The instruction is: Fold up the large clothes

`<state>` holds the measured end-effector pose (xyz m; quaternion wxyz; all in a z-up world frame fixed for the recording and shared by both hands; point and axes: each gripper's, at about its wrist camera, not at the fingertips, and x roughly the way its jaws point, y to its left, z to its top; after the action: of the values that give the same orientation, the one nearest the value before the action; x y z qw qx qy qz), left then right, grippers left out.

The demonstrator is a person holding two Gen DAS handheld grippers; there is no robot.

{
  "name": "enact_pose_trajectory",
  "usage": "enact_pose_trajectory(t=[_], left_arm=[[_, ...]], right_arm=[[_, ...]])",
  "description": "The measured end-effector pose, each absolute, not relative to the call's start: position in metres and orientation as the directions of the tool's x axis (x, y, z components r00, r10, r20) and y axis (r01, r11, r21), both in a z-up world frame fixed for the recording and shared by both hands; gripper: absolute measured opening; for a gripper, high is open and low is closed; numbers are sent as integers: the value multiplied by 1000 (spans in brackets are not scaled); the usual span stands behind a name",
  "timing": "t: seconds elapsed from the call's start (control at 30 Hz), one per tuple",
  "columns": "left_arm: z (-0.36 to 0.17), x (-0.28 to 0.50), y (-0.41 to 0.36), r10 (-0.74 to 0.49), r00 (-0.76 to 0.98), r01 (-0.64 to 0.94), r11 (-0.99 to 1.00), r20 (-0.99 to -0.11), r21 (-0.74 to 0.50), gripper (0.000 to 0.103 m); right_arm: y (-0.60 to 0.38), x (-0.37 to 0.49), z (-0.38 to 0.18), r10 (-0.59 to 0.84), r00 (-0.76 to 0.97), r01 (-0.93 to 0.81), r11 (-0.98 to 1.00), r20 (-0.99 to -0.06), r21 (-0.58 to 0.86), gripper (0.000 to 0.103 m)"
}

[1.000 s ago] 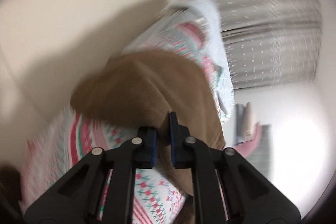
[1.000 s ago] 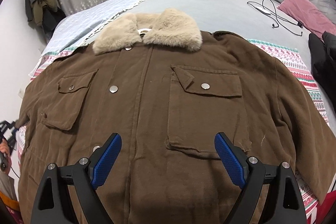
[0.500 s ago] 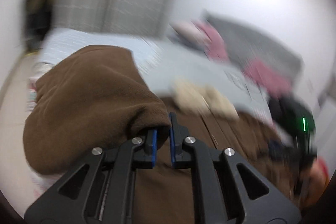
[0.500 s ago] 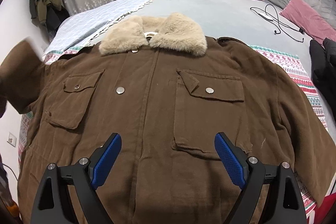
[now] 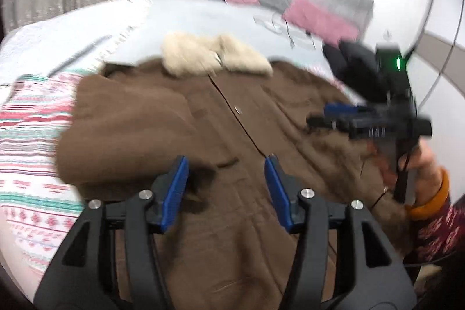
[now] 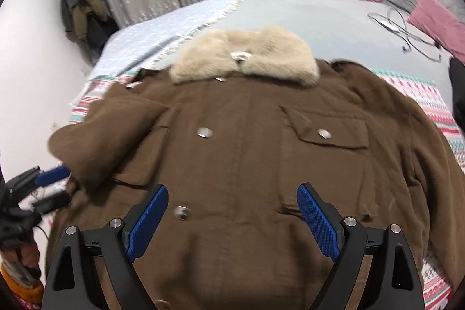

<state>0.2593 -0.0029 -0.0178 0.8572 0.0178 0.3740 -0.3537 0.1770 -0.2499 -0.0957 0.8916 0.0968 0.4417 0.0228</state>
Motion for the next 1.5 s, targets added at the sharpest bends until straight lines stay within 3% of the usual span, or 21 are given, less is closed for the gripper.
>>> enact_pose_trajectory(t=[0.07, 0.27, 0.4, 0.53, 0.6, 0.63, 0.67, 0.77, 1.0, 1.1, 1.2, 1.3, 1.37, 1.5], left_arm=[[-10, 268, 19, -575, 536, 562, 789, -618, -247, 72], [-9, 290, 86, -502, 641, 340, 864, -580, -371, 73], [-19, 300, 99, -390, 684, 212, 915, -616, -344, 80], [-34, 307, 102, -365, 656, 158, 922, -661, -352, 81], [-39, 310, 101, -374, 635, 150, 918, -676, -367, 81], [-39, 309, 102, -381, 630, 155, 916, -677, -371, 81], [-39, 306, 102, -387, 626, 162, 913, -677, -373, 81], [-38, 303, 95, -406, 621, 200, 909, -670, -365, 81], [-34, 293, 76, -433, 643, 263, 900, -632, -349, 81], [-34, 290, 65, -457, 635, 303, 889, -622, -344, 81], [-37, 289, 53, -438, 635, 321, 899, -636, -299, 81], [-43, 291, 45, -409, 632, 317, 911, -658, -262, 78], [-47, 293, 44, -400, 632, 307, 916, -663, -260, 76], [-51, 296, 49, -384, 641, 277, 923, -665, -266, 64]], right_arm=[[-229, 178, -89, 148, 613, -14, 984, -776, 176, 91], [-143, 198, -82, 176, 584, -188, 979, -792, 79, 91], [-85, 212, -92, 173, 569, -290, 957, -804, 1, 91], [-55, 226, -106, 145, 594, -326, 942, -792, -72, 90], [-52, 234, -114, 125, 602, -323, 941, -788, -97, 69], [-52, 236, -117, 140, 594, -332, 940, -792, -82, 34], [-55, 240, -119, 165, 577, -335, 941, -800, -48, 19], [-79, 243, -110, 221, 582, -282, 957, -783, 61, 15], [-166, 229, -69, 276, 685, -112, 954, -674, 277, 15], [-223, 227, -82, 328, 678, -6, 897, -658, 441, 16], [-271, 215, -102, 300, 666, 109, 866, -683, 488, 17], [-321, 196, -122, 310, 676, 203, 794, -669, 573, 32], [-347, 187, -130, 317, 691, 252, 736, -649, 628, 50], [-365, 188, -134, 332, 706, 270, 690, -625, 671, 58]])
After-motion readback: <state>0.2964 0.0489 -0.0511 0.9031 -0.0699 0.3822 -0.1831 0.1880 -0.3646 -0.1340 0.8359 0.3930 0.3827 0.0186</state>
